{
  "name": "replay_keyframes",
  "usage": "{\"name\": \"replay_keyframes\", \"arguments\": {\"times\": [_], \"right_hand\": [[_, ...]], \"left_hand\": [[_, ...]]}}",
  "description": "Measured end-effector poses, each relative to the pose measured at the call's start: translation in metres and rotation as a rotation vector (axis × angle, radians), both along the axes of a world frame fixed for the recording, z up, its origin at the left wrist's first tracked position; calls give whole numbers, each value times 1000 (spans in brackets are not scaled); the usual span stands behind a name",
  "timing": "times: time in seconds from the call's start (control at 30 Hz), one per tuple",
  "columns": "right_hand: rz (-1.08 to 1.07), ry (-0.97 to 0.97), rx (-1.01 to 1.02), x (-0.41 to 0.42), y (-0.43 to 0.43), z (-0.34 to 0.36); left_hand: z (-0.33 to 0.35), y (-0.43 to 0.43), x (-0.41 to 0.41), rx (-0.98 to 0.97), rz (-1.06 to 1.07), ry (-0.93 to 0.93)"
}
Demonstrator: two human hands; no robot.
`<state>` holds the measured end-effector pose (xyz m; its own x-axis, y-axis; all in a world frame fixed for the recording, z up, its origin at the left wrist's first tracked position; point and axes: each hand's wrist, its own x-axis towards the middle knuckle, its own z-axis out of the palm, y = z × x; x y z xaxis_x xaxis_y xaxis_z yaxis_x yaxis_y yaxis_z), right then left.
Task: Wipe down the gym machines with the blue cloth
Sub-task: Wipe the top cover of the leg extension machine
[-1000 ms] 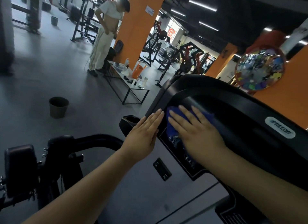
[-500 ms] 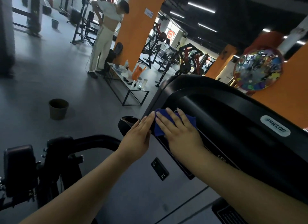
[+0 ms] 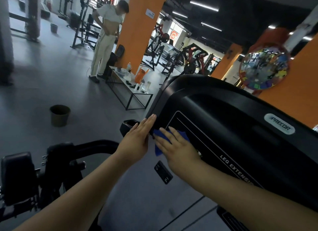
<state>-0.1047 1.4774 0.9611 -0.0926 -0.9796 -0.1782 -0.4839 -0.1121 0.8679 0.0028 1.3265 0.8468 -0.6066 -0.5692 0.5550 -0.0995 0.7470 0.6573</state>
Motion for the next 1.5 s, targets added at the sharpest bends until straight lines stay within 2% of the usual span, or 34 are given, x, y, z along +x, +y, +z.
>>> {"name": "replay_keyframes", "arguments": {"times": [0.17,0.2,0.33,0.4,0.53,0.57,0.7,0.87,0.9,1.0,1.07,1.2,1.23,1.37,1.4,1.43,1.5], "right_hand": [[-21,-128,-319,-3,-6,25],[-31,-116,-331,-2,-4,21],[-33,-39,-96,6,3,-9],[-37,-56,-109,2,-1,-2],[-21,-120,-352,-4,4,23],[-6,-119,-358,-3,6,21],[-11,-76,-151,1,4,7],[10,-206,-527,-3,-1,39],[7,-177,-501,1,-1,35],[6,-68,-242,6,4,6],[11,-67,-210,-2,7,6],[126,-194,-586,-14,19,31],[123,-181,-594,-14,22,30],[61,-8,-163,-13,36,-7],[70,-14,-156,-18,36,-6],[84,-48,-217,-22,35,1],[162,-165,-470,-23,33,18]], "left_hand": [[5,-2,2,-51,12,-11],[5,-2,2,-67,13,-13],[6,-7,4,-111,2,-31],[10,-9,7,-161,4,-44],[29,-14,9,-241,21,-50],[35,-16,8,-256,23,-45],[64,-20,5,-287,-15,-43],[78,-27,3,-330,0,8],[80,-27,3,-322,-14,21],[84,-23,0,-289,-37,53],[82,-21,-1,-292,-29,57],[78,-19,-1,-340,-27,53],[79,-18,-2,-341,-25,60],[86,-6,-8,-333,-21,92],[86,-4,-8,-349,-19,93],[87,-3,-8,-372,-16,92],[88,1,-7,-414,-7,96]]}}
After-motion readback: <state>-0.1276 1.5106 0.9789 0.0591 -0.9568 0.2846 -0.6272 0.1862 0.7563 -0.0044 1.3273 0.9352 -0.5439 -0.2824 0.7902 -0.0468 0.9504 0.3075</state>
